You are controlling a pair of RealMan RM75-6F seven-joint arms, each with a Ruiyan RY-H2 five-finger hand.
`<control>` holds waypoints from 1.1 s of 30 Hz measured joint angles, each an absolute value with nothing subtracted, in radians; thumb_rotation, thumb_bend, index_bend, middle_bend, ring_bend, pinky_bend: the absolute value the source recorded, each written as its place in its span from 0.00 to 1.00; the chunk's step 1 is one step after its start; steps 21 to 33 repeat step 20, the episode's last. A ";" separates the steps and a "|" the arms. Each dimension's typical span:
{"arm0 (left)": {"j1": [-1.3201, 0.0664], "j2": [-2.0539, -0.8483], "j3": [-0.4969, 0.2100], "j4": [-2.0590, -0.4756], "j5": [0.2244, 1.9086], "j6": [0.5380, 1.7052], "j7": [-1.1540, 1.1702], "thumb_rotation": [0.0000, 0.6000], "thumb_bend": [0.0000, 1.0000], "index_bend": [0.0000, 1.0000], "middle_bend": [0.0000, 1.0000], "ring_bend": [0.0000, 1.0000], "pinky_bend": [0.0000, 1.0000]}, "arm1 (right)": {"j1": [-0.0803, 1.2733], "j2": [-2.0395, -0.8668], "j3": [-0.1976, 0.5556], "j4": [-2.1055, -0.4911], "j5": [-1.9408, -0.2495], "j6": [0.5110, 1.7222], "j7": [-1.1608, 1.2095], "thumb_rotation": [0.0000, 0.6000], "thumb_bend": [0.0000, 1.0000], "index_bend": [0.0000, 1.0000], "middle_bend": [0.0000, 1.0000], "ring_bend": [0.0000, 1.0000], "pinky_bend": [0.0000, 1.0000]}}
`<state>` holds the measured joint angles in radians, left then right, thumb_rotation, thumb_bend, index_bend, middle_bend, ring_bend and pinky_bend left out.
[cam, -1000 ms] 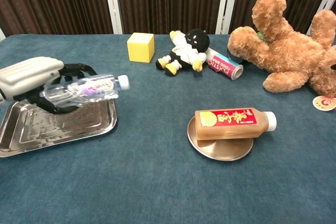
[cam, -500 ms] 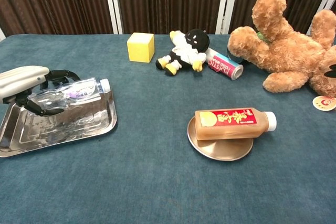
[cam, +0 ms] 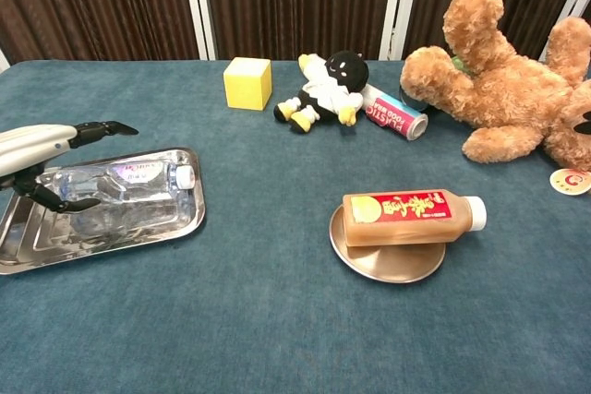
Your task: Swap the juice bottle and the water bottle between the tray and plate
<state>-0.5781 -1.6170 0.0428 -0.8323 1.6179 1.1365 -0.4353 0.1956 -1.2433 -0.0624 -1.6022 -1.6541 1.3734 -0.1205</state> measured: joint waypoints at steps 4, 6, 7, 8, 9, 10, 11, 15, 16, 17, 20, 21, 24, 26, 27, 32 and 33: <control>-0.552 -1.583 0.045 -0.898 1.616 1.171 -0.403 1.00 0.34 0.00 0.02 0.00 0.08 | 0.192 -1.239 -0.063 -1.604 -1.660 1.381 -0.120 1.00 0.19 0.00 0.00 0.00 0.05; -0.514 -1.552 0.045 -0.955 1.616 1.238 -0.354 1.00 0.34 0.00 0.01 0.00 0.09 | 0.184 -1.236 -0.063 -1.608 -1.661 1.395 -0.137 1.00 0.19 0.00 0.00 0.00 0.07; -0.492 -1.535 0.045 -0.991 1.615 1.279 -0.321 1.00 0.34 0.00 0.01 0.00 0.08 | 0.179 -1.234 -0.063 -1.611 -1.660 1.401 -0.149 1.00 0.19 0.00 0.00 0.00 0.09; -0.468 -1.516 0.046 -1.033 1.615 1.324 -0.283 1.00 0.34 0.00 0.00 0.00 0.08 | 0.170 -1.231 -0.063 -1.618 -1.657 1.411 -0.168 1.00 0.19 0.00 0.00 0.00 0.09; -0.433 -1.490 0.048 -1.097 1.615 1.390 -0.229 1.00 0.35 0.00 0.00 0.00 0.07 | 0.163 -1.228 -0.062 -1.622 -1.655 1.420 -0.184 1.00 0.19 0.00 0.00 0.00 0.08; -0.404 -1.470 0.050 -1.148 1.615 1.442 -0.188 1.00 0.35 0.00 0.00 0.00 0.06 | 0.156 -1.224 -0.061 -1.626 -1.652 1.431 -0.200 1.00 0.19 0.00 0.00 0.00 0.05; -0.373 -1.450 0.053 -1.199 1.616 1.495 -0.152 1.00 0.35 0.00 0.00 0.00 0.05 | 0.144 -1.220 -0.059 -1.630 -1.650 1.449 -0.220 1.00 0.19 0.00 0.00 0.00 0.03; -0.214 -1.367 0.073 -1.368 1.630 1.704 -0.012 1.00 0.35 0.00 0.00 0.00 0.02 | 0.111 -1.213 -0.054 -1.634 -1.654 1.509 -0.251 1.00 0.19 0.00 0.00 0.00 0.00; -0.190 -1.353 0.077 -1.382 1.634 1.727 0.014 1.00 0.35 0.00 0.00 0.00 0.02 | 0.108 -1.212 -0.054 -1.634 -1.657 1.513 -0.248 1.00 0.19 0.00 0.00 0.00 0.00; -0.175 -1.343 0.079 -1.389 1.637 1.742 0.034 1.00 0.36 0.00 0.00 0.00 0.02 | 0.107 -1.210 -0.056 -1.634 -1.661 1.512 -0.240 1.00 0.19 0.00 0.00 0.00 0.00; -0.167 -1.324 0.087 -1.403 1.638 1.728 0.055 1.00 0.36 0.00 0.00 0.00 0.02 | 0.106 -1.203 -0.061 -1.631 -1.675 1.500 -0.229 1.00 0.19 0.00 0.00 0.00 0.00; -0.167 -1.324 0.087 -1.403 1.638 1.728 0.055 1.00 0.36 0.00 0.00 0.00 0.02 | 0.106 -1.203 -0.061 -1.631 -1.675 1.500 -0.229 1.00 0.19 0.00 0.00 0.00 0.00; -0.167 -1.324 0.087 -1.403 1.638 1.728 0.055 1.00 0.36 0.00 0.00 0.00 0.02 | 0.106 -1.203 -0.061 -1.631 -1.675 1.500 -0.229 1.00 0.19 0.00 0.00 0.00 0.00; -0.167 -1.324 0.087 -1.403 1.638 1.728 0.055 1.00 0.36 0.00 0.00 0.00 0.02 | 0.106 -1.203 -0.061 -1.631 -1.675 1.500 -0.229 1.00 0.19 0.00 0.00 0.00 0.00; -0.167 -1.324 0.087 -1.403 1.638 1.728 0.055 1.00 0.36 0.00 0.00 0.00 0.02 | 0.106 -1.203 -0.061 -1.631 -1.675 1.500 -0.229 1.00 0.19 0.00 0.00 0.00 0.00; -0.167 -1.324 0.087 -1.403 1.638 1.728 0.055 1.00 0.36 0.00 0.00 0.00 0.02 | 0.106 -1.203 -0.061 -1.631 -1.675 1.500 -0.229 1.00 0.19 0.00 0.00 0.00 0.00; -0.167 -1.324 0.087 -1.403 1.638 1.728 0.055 1.00 0.36 0.00 0.00 0.00 0.02 | 0.106 -1.203 -0.061 -1.631 -1.675 1.500 -0.229 1.00 0.19 0.00 0.00 0.00 0.00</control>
